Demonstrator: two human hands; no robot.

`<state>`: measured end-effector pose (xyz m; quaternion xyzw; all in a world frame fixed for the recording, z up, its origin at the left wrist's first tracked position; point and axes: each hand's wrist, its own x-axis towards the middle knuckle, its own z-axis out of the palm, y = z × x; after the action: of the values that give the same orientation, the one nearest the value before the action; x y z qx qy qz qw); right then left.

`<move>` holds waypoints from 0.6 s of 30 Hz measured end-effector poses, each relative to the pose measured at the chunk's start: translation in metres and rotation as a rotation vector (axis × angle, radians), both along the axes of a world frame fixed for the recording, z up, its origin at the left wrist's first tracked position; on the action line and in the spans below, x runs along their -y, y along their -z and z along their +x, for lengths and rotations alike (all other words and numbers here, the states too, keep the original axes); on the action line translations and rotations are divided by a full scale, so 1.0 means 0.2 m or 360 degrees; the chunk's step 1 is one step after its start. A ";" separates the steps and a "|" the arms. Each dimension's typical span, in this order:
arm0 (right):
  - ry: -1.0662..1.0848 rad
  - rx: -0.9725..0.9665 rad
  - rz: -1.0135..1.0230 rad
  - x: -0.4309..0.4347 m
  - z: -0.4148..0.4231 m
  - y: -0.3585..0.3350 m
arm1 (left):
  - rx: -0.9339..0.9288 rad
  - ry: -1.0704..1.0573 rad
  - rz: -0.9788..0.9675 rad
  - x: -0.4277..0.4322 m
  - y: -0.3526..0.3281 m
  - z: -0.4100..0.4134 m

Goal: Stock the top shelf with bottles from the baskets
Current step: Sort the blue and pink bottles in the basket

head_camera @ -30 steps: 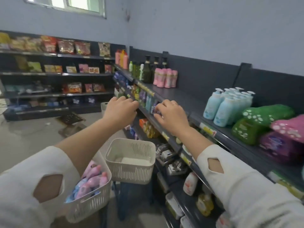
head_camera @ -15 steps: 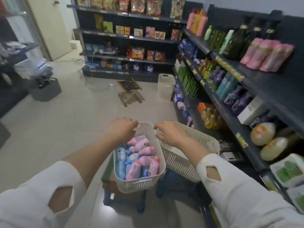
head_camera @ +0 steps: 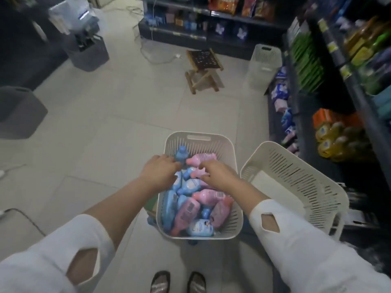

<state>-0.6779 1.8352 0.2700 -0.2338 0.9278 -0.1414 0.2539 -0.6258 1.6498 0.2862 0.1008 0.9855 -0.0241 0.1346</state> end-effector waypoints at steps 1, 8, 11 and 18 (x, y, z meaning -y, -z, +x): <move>0.0010 0.0080 0.0001 0.04 0.00 0.07 | 0.0008 0.0019 0.0021 0.02 0.06 -0.01; 0.0049 0.0413 0.0043 0.30 0.02 0.50 | -0.0176 0.0037 0.0287 0.22 0.32 -0.03; 0.0136 0.0526 0.0052 0.39 0.02 0.64 | -0.0308 0.0078 0.0279 0.30 0.40 -0.05; 0.0248 0.0745 0.0108 0.52 0.07 0.89 | -0.0241 0.0135 0.0350 0.41 0.58 -0.03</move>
<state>-0.6633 1.7319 0.0912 -0.1138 0.8632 -0.1796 0.4579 -0.6316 1.5671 0.1708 0.1544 0.9844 0.0709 0.0469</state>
